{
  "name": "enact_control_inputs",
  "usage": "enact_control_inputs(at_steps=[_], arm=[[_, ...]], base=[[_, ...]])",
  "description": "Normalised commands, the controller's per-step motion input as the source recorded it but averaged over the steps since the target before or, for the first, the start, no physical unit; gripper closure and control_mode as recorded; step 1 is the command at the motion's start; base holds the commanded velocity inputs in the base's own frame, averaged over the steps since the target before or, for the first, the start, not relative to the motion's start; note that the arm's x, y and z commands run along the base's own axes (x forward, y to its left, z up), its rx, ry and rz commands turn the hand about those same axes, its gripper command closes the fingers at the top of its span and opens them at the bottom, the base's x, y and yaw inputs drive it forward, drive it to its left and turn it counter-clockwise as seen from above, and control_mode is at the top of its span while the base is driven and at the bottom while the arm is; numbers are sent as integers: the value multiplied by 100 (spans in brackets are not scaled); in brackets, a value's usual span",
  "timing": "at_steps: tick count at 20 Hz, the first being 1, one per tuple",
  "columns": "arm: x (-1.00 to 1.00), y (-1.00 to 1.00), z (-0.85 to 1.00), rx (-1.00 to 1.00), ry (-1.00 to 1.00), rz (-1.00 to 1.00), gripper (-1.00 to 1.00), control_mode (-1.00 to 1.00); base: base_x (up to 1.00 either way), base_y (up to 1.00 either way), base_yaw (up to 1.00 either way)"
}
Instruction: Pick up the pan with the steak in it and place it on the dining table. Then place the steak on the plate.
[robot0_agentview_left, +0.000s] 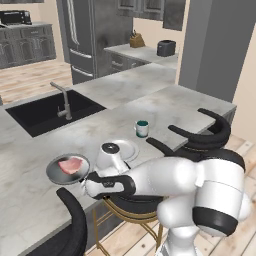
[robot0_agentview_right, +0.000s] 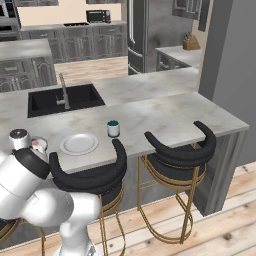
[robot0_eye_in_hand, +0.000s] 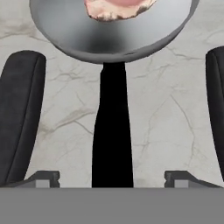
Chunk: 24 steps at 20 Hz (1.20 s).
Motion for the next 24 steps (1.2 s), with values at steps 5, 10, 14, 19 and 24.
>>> enact_control_inputs(at_steps=[5,10,14,19,24], arm=[[-3,0,56,4,2,0,-100,-100],[-22,-6,64,5,4,0,-100,-100],[-59,-26,42,1,12,-3,-100,-100],[-77,-33,37,0,12,-4,-100,-100],[-5,10,44,-1,0,-8,-100,-100]], base=[[0,0,0],[0,0,0],[0,0,0],[0,0,0],[0,0,0]])
